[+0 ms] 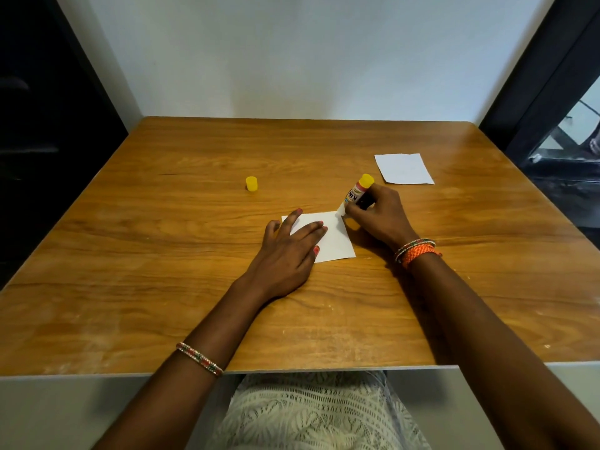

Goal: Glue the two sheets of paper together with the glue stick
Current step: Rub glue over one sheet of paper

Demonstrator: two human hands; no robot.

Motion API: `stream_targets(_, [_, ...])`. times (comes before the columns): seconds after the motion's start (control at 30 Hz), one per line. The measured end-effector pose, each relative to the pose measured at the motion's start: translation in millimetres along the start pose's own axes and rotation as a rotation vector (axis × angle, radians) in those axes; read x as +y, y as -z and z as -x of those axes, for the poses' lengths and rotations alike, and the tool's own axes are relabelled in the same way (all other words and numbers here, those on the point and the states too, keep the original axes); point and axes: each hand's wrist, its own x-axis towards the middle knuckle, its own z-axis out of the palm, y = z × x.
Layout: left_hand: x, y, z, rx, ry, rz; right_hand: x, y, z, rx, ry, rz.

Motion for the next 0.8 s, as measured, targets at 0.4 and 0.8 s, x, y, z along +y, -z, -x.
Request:
stream_targets(0.4, [2, 3, 0, -0.014, 0.015, 0.008, -9, 7, -12, -0.179, 0.027, 0.095])
stream_targets(0.8, [3, 2, 0, 0.004, 0.022, 0.003, -12, 10, -10, -0.211, 0.040, 0.117])
